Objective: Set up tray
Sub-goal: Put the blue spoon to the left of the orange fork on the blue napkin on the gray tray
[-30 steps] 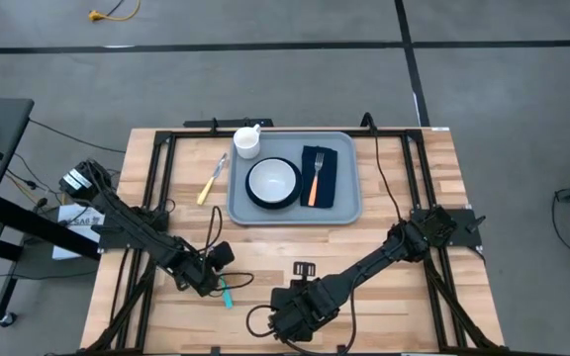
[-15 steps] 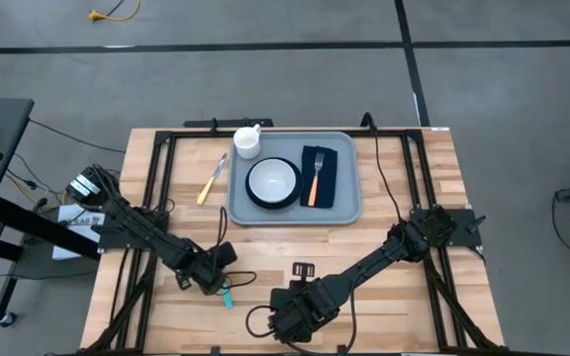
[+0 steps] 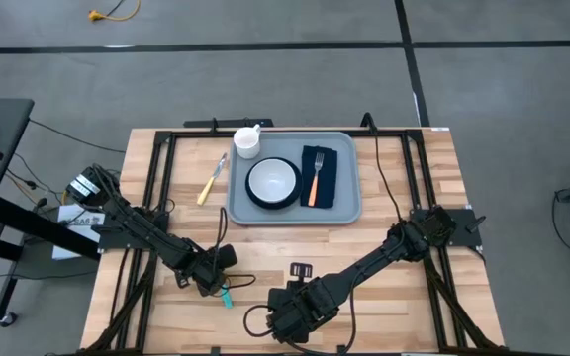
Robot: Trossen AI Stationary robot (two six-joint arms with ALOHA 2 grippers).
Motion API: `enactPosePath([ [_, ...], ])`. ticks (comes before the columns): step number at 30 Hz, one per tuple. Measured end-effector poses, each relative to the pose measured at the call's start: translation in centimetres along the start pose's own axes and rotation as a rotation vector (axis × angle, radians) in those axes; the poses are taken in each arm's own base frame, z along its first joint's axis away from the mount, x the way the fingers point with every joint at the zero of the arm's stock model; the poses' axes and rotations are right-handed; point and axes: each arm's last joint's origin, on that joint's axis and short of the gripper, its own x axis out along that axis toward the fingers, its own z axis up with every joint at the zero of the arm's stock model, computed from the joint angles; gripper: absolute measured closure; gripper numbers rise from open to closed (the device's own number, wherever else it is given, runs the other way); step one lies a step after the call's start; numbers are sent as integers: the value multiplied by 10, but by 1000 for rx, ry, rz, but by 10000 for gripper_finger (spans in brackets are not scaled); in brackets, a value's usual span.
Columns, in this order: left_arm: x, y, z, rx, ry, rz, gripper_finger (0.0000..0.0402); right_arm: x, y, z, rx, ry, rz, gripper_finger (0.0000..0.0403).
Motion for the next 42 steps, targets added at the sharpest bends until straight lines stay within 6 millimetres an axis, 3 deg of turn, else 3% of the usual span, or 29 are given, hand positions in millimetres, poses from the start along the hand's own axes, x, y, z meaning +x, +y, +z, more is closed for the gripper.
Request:
enactPosePath([
  [8, 0, -1, 0, 1, 0, -6, 389, 0, 2, 2, 6, -21, 15, 294],
  [17, 0, 2, 2, -14, 26, 46, 390, -1, 6, 10, 29, -101, 66, 294],
  [27, -29, 22, 19, 15, 158, 266, 401, -4, 12, 23, 115, -275, 72, 294],
  [42, -55, 18, 32, 304, 580, 833, 401, -17, 35, 7, 444, -536, -141, 294],
])
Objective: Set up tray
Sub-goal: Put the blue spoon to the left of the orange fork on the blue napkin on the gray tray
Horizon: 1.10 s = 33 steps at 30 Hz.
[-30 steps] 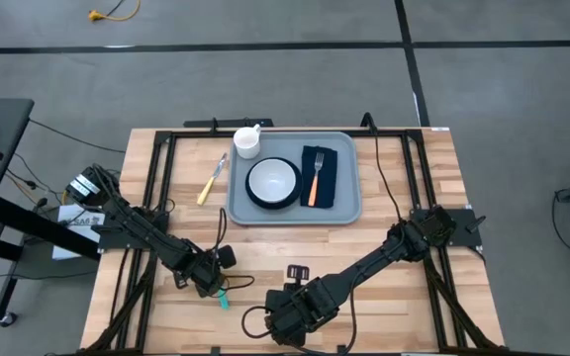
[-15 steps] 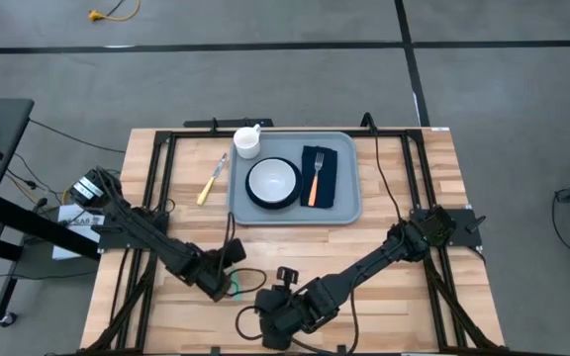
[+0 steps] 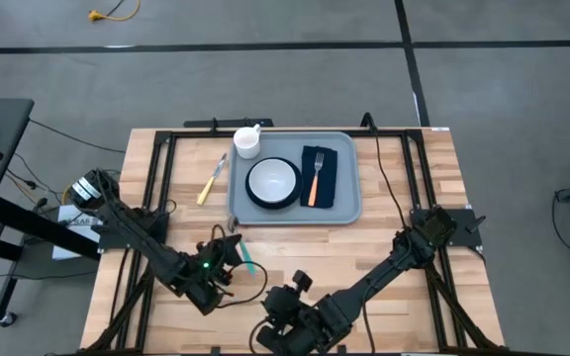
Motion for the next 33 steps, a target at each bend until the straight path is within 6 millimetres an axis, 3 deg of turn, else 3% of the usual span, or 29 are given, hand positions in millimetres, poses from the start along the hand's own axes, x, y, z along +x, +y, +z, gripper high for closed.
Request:
enactPosePath([
  [11, -30, 0, 3, 77, 174, 299, 401, -5, -2, -7, 110, -5, -50, 294],
  [20, -57, -5, 11, 40, 114, 393, 401, -7, -14, -10, -4, -74, -189, 294],
  [23, -64, -4, 14, 13, 90, 407, 401, -1, -16, -5, -25, -41, -178, 294],
  [27, -68, -5, 16, 3, 75, 415, 401, 14, -14, 9, -35, 71, -34, 294],
  [33, -68, -5, 16, 4, 75, 416, 401, 30, -17, 37, -37, 54, 84, 291],
])
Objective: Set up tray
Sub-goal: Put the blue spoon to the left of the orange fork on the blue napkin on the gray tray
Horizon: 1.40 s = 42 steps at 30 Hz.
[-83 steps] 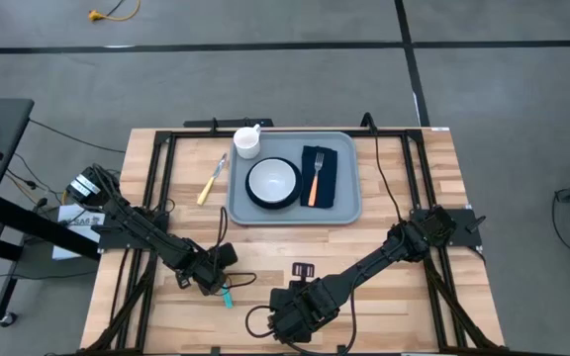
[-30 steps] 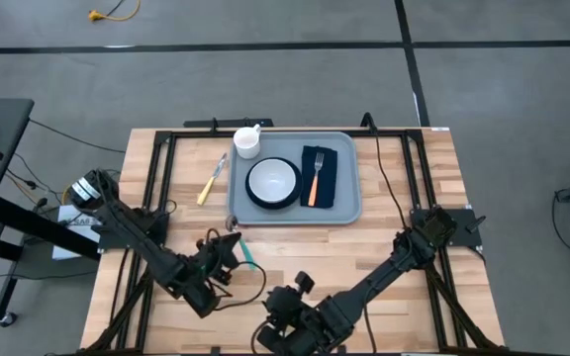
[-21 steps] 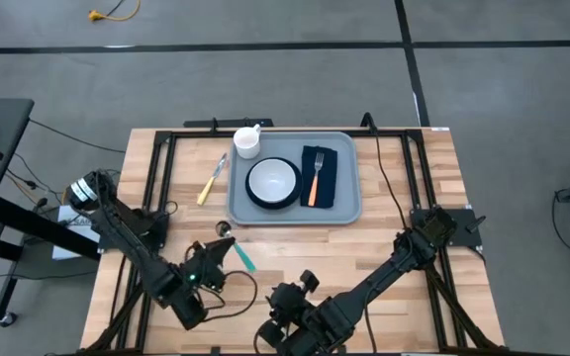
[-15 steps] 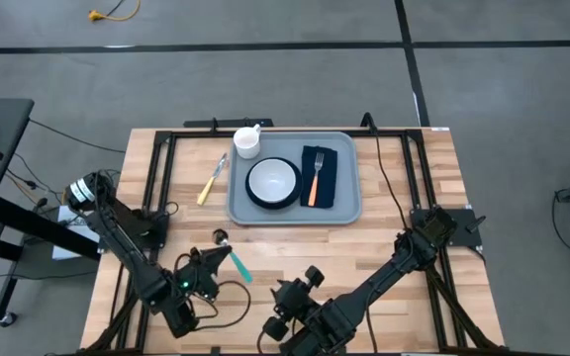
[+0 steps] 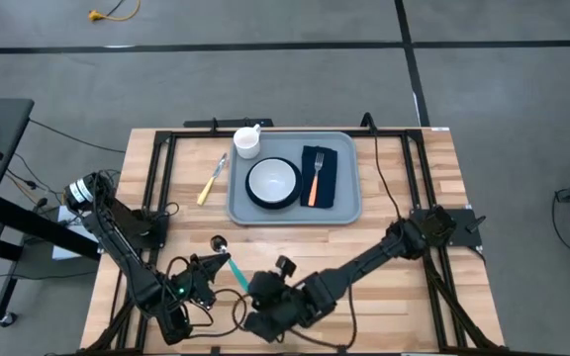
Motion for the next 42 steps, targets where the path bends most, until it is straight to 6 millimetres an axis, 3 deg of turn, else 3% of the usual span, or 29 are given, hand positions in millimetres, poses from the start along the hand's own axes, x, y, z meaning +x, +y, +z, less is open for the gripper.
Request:
enactPosePath([
  [9, 7, 3, 2, -60, 19, -13, 401, 19, -26, 22, 43, 7, -57, 229],
  [18, 24, 1, 0, -62, 68, -50, 401, 24, -31, 27, 27, 5, -59, 151],
  [25, 32, -1, 0, -66, 61, -88, 401, 25, -32, 29, 38, -19, -71, 148],
  [35, 37, -1, -1, -68, 70, -101, 401, 37, -50, 43, 96, -36, -114, 148],
  [42, 37, -1, -1, -70, 70, -102, 401, 38, -52, 45, 106, -41, -115, 180],
])
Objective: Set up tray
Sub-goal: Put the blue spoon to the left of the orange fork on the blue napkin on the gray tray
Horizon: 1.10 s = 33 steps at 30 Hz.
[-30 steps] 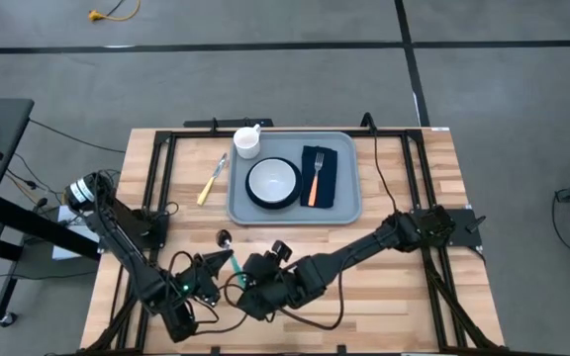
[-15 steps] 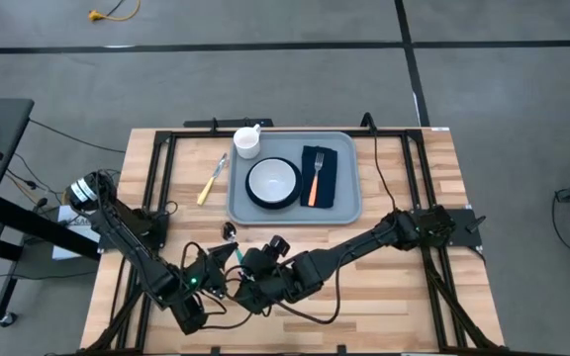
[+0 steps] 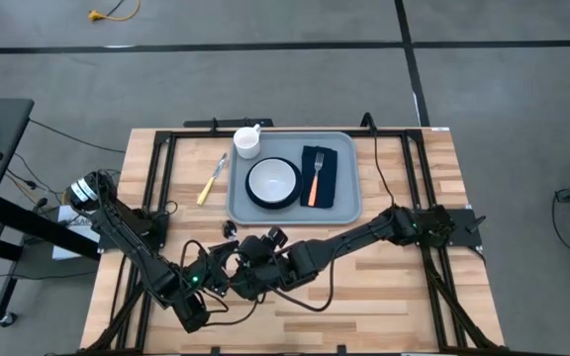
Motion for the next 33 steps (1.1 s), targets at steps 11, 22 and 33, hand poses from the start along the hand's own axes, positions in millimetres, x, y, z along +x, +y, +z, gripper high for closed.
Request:
enactPosePath([
  [11, 0, 0, 0, -25, -7, -6, 401, -1, 2, 0, 8, -11, 11, 315],
  [22, 0, -1, 0, -31, -18, -14, 401, -1, 1, 0, 5, -2, 9, 374],
  [33, -2, -2, 2, -142, -82, -70, 395, -1, 0, -2, 1, 19, 9, 372],
])
